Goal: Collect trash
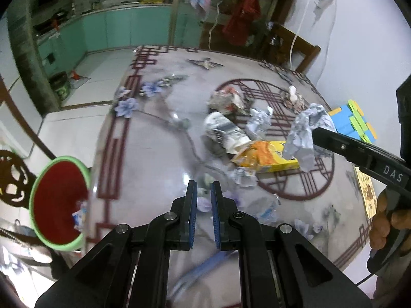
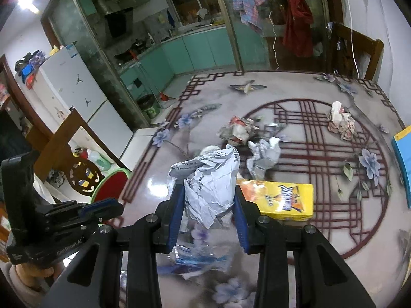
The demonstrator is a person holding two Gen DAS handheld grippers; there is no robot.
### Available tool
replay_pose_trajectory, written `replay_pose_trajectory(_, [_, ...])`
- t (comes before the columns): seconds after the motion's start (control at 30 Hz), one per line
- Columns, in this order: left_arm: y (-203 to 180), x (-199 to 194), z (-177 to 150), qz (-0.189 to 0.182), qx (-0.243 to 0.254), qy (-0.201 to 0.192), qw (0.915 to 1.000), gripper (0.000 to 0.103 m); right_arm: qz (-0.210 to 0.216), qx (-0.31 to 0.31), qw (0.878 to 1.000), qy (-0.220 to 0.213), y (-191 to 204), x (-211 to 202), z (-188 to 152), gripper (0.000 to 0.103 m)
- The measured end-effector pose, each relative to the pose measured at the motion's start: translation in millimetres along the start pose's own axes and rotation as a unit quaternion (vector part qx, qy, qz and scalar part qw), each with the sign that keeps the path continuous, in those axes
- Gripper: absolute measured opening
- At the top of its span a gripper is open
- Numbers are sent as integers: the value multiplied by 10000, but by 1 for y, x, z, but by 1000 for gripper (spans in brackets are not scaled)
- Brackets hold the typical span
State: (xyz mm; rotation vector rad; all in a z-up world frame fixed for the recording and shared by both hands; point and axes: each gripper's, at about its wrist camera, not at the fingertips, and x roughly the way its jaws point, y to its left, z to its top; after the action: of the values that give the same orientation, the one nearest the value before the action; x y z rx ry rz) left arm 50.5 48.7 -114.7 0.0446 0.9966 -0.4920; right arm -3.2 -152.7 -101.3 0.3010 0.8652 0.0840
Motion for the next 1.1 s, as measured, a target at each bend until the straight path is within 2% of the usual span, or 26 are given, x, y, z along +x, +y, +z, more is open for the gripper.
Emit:
replay_pose_trajectory(0.37, [64, -23, 2, -93, -60, -122, 9999, 10, -120, -8, 9999, -57, 61, 14, 1, 34])
replay_pose_trajectory(0.4, [69, -22, 2, -128, -32, -67, 9999, 10, -166, -51, 9998, -67, 65, 14, 1, 34])
replay_pose_trajectory(0.47, [66, -13, 1, -429, 241, 194, 9986, 13, -357, -133, 9992, -150, 70, 12, 3, 34])
replay_pose_trajectory(0.5, [58, -8, -2, -613, 510, 272, 9964, 22, -425, -107, 9989, -183, 68, 9, 4, 34])
replay_pose_trajectory(0.53, [50, -4, -5, -708, 738, 316, 9943, 44, -491, -56, 9986, -209, 66, 6, 3, 34])
replay_pose_trajectory(0.57, [37, 1, -9, -827, 1053, 353, 9904, 60, -625, 48, 9977, -257, 59, 1, 2, 34])
replay_pose_trajectory(0.6, [25, 7, -13, -959, 1328, 356, 9859, 83, -727, 127, 9969, -288, 54, -4, 1, 34])
replay_pose_trajectory(0.63, [11, 13, -18, -1155, 1625, 344, 9793, 85, -859, 257, 9954, -328, 46, -11, -2, 34])
replay_pose_trajectory(0.7, [-22, 38, -28, -1410, 2233, 511, 9631, 85, -1039, 497, 9926, -384, 31, -23, -6, 34])
replay_pose_trajectory(0.73, [-35, 52, -31, -1418, 2451, 646, 9569, 85, -1123, 634, 9908, -403, 23, -30, -10, 34])
replay_pose_trajectory(0.87, [-65, 105, -44, -1214, 2892, 1110, 9430, 82, -1329, 1002, 9851, -428, -2, -51, -24, 34])
replay_pose_trajectory(0.9, [-70, 119, -48, -1191, 2901, 1295, 9407, 69, -1378, 1108, 9832, -451, -9, -58, -30, 34])
replay_pose_trajectory(0.93, [-71, 125, -50, -1163, 2903, 1411, 9393, 51, -1404, 1182, 9819, -464, -14, -63, -34, 34])
replay_pose_trajectory(0.97, [-74, 134, -54, -1113, 2916, 1579, 9368, 44, -1429, 1241, 9808, -474, -19, -67, -36, 35])
replay_pose_trajectory(1.0, [-76, 132, -55, -1087, 2967, 1448, 9376, 41, -1466, 1308, 9793, -482, -24, -71, -40, 35])
replay_pose_trajectory(1.03, [-78, 132, -56, -1114, 3015, 1454, 9357, 30, -1486, 1361, 9783, -486, -28, -75, -44, 35])
replay_pose_trajectory(1.07, [-79, 131, -58, -1112, 3002, 1498, 9354, 28, -1494, 1428, 9772, -479, -33, -77, -47, 35])
replay_pose_trajectory(1.1, [-78, 129, -57, -1065, 2951, 1452, 9383, 19, -1487, 1472, 9767, -468, -37, -78, -50, 35])
